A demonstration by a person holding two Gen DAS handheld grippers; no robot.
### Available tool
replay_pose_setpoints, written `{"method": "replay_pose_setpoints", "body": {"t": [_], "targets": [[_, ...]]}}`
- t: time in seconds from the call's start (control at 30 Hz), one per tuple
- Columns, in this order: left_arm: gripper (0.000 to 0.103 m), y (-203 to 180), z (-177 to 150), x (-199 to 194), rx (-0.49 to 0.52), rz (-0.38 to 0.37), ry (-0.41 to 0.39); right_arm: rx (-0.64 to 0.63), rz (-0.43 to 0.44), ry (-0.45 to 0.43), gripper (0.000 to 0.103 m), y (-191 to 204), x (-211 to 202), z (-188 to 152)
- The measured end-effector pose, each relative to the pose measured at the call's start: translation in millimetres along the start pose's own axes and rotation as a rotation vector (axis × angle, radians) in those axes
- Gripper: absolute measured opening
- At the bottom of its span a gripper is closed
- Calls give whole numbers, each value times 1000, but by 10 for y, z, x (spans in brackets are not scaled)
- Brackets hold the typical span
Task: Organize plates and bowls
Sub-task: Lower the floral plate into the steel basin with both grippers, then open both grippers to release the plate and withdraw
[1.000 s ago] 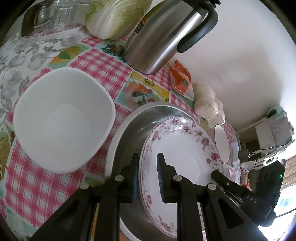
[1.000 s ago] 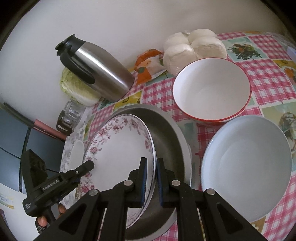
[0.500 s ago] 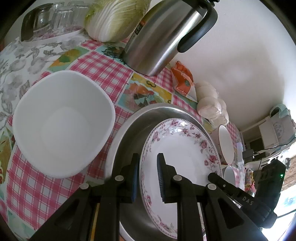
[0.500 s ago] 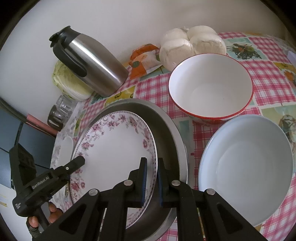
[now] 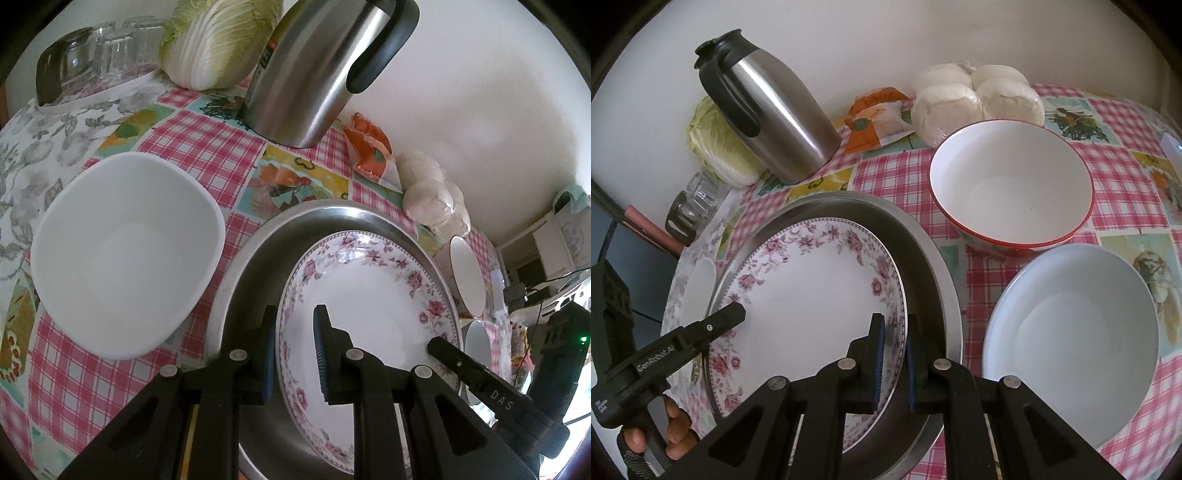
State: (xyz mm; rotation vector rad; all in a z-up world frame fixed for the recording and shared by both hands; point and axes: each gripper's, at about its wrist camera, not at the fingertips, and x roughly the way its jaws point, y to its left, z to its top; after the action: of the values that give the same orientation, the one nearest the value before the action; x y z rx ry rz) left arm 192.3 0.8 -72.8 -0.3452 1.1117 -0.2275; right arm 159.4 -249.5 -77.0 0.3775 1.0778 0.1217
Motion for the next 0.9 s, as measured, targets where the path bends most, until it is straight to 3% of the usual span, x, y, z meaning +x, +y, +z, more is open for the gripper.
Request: {"method": "replay_pose_setpoints", "body": {"t": [0.23,0.37,0.53,0.7,0.77,0.83,0.9], "targets": [[21,-43,1,8,34,50,12,-64,-61,-2,14,97,26,-17],[32,-33,16,-40,31,43,0,-79,-84,-5,14,109,21,-23],[35,-78,28,-99,55,69,-2,-93,-97,-29,15,139,-72,-2],[50,-181,50,-246,84,89,-24,-114,-105,-67,15,217,-246,37],[56,-216,58,-316,89,92,-36,-125,-117,-76,36,261,-309,54],[63,-243,65,-367,90,118,-39,-143,-128,-85,51,307,-372,61],[66,-261,67,-387,97,154,-36,-169,-147,-96,58,357,-431,69]]}}
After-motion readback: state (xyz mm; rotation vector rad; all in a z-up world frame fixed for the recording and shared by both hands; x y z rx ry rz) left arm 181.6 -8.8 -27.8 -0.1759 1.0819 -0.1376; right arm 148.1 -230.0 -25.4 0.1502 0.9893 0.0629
